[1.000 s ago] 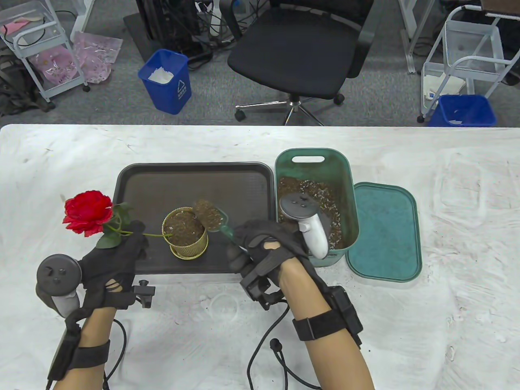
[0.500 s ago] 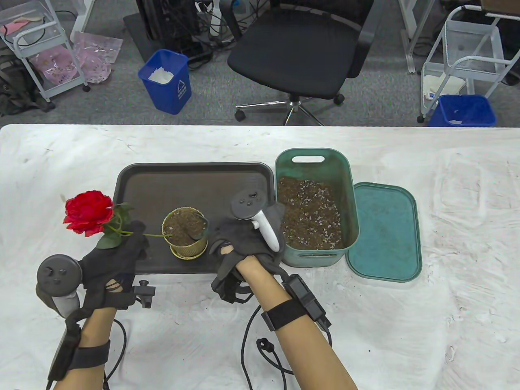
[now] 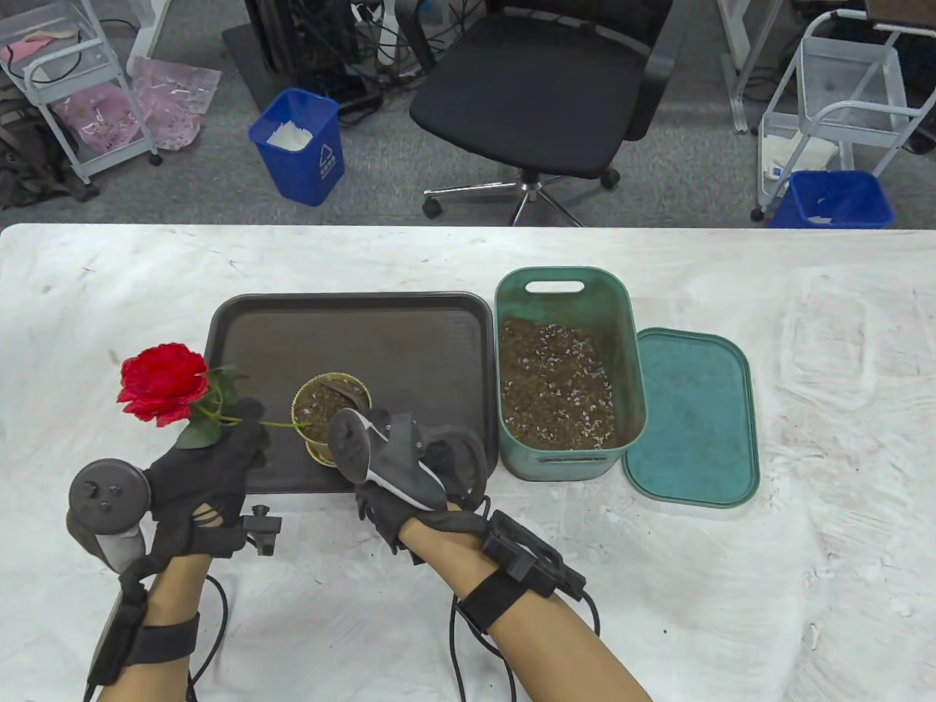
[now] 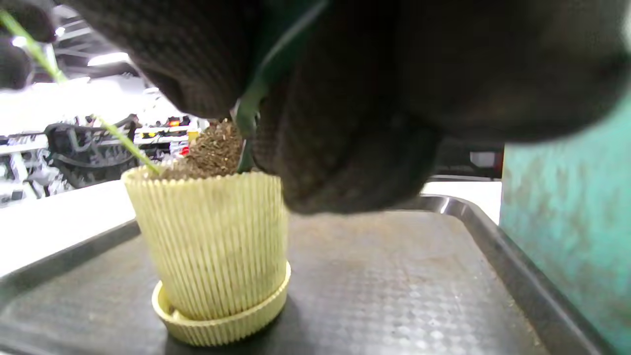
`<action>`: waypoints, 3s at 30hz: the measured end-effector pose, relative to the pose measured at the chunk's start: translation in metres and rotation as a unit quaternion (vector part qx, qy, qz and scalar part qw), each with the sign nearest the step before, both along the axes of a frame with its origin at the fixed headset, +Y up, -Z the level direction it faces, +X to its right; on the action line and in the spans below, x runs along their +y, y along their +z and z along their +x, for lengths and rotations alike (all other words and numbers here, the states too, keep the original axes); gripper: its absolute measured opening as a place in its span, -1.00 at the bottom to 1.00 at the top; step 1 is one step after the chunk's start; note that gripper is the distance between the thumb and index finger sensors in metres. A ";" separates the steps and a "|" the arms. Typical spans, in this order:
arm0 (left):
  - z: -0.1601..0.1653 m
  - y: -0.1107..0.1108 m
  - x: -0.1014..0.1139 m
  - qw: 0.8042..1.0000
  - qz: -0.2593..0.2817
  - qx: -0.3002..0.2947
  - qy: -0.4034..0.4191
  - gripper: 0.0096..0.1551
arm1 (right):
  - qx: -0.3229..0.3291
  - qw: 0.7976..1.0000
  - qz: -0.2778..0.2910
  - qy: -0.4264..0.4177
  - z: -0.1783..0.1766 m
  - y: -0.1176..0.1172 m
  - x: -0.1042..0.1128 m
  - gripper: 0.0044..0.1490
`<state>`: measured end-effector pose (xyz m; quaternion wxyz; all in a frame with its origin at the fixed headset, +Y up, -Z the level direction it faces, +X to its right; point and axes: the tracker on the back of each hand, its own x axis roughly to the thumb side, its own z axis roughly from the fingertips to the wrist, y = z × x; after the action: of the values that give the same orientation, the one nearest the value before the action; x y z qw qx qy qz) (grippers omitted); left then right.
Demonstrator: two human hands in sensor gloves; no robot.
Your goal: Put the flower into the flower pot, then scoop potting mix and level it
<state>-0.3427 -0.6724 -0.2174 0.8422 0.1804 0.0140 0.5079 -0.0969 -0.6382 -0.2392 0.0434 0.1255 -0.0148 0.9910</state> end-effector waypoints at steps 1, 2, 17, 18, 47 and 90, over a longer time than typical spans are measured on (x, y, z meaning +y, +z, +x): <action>0.000 0.000 0.000 1.000 0.000 0.000 0.000 -0.54 | 0.002 1.000 0.006 0.008 -0.001 0.002 0.000 -0.28; 0.000 0.000 0.000 1.000 0.000 -0.001 0.000 -0.54 | 0.008 1.000 0.020 0.019 -0.002 0.004 -0.001 -0.28; 0.002 0.000 0.000 1.000 0.002 -0.003 -0.003 -0.54 | 0.034 0.986 0.147 0.066 0.009 0.016 0.015 -0.29; 0.002 0.000 0.000 1.000 0.002 -0.003 -0.003 -0.53 | 0.034 0.985 0.152 0.073 0.012 0.017 0.018 -0.29; 0.000 0.000 0.001 1.000 -0.001 0.002 0.001 -0.54 | -0.333 0.930 -0.140 -0.067 0.217 -0.099 0.044 -0.31; -0.002 0.000 0.002 1.000 -0.002 0.005 0.000 -0.54 | -0.297 0.770 -0.426 -0.371 0.238 -0.130 -0.023 -0.30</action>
<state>-0.3445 -0.6704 -0.2174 0.8427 0.1813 0.0191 0.5066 0.1414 -0.6612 -0.3697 0.4497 -0.2213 0.3513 0.7908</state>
